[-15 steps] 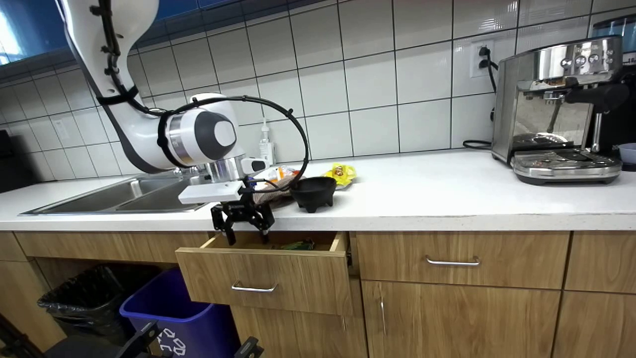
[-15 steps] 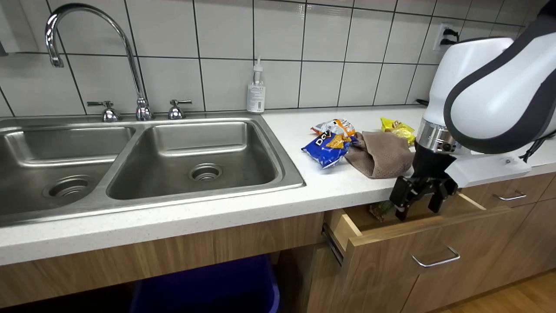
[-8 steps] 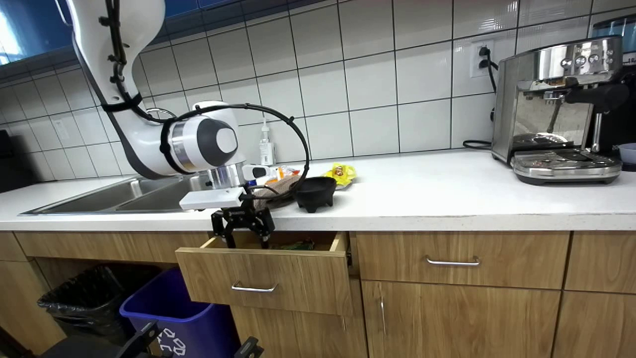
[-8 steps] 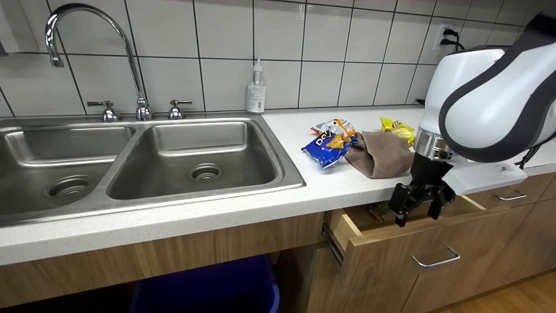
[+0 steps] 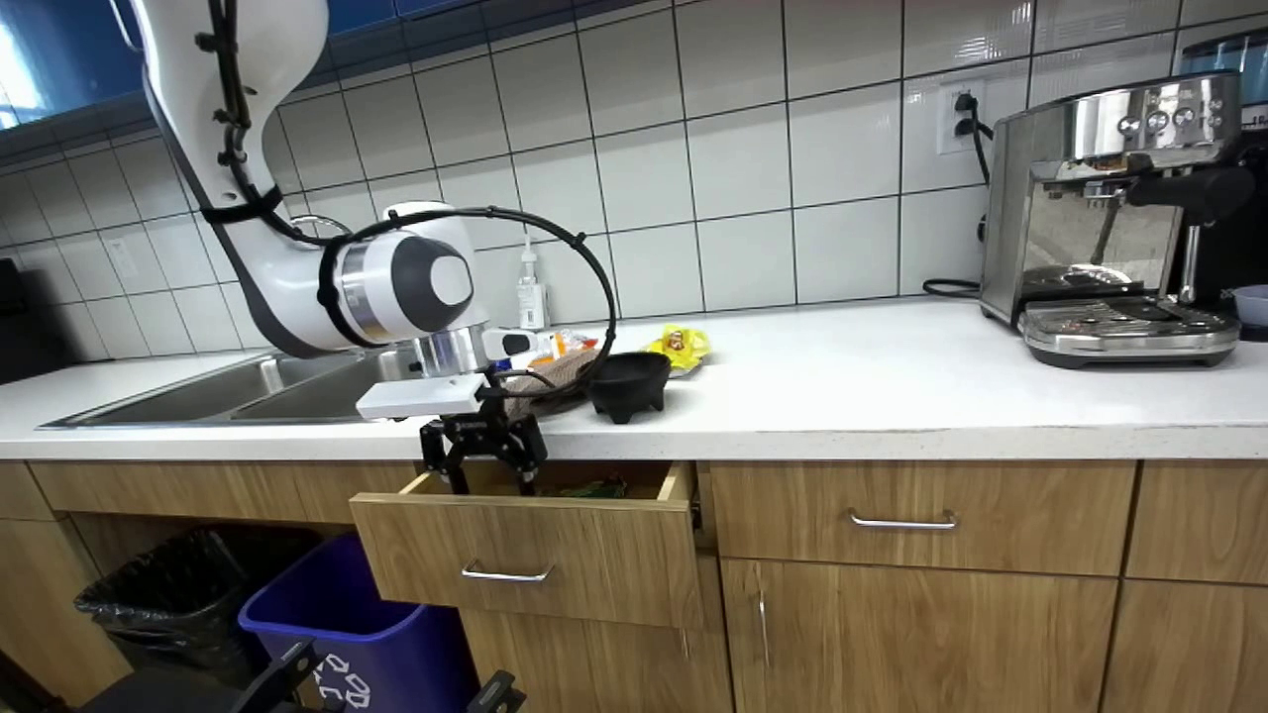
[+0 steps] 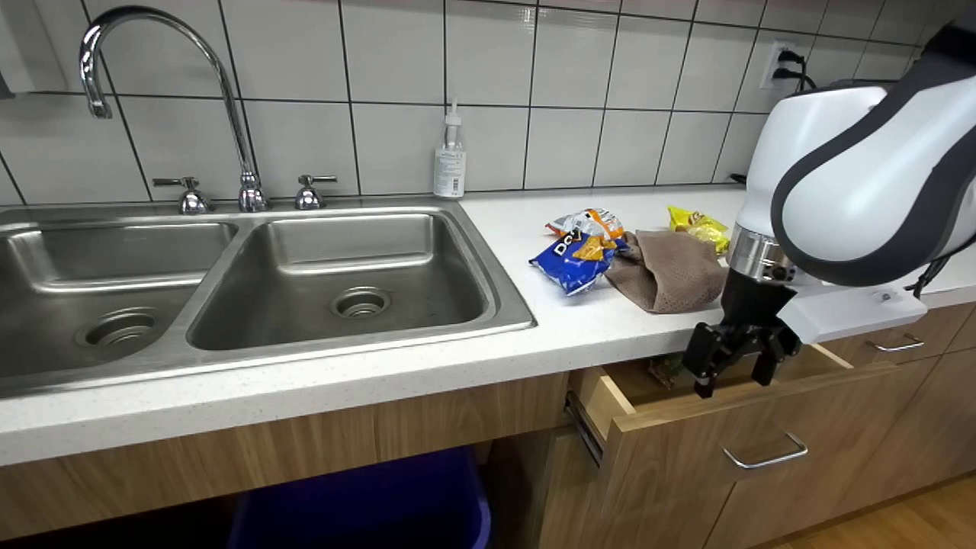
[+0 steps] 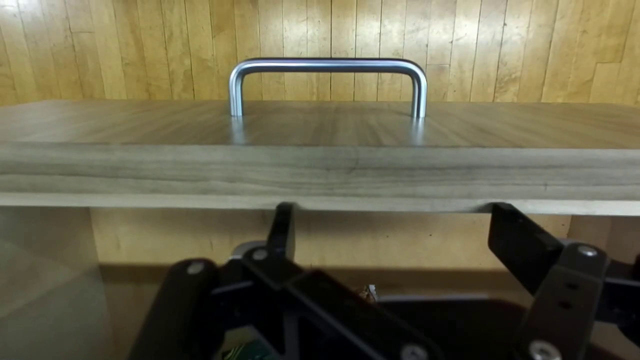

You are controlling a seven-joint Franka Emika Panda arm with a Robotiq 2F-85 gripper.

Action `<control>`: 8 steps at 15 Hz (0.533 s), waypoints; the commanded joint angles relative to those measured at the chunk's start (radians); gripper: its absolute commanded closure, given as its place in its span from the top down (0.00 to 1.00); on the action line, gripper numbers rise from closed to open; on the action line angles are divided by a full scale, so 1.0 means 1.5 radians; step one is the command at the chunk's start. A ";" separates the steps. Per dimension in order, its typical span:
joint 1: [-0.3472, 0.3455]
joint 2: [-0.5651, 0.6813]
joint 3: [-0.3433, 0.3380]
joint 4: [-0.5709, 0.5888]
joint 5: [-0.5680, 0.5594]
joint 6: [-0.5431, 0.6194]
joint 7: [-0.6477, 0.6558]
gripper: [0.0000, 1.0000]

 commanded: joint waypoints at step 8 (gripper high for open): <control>0.013 -0.044 -0.008 -0.067 0.011 -0.008 0.013 1.00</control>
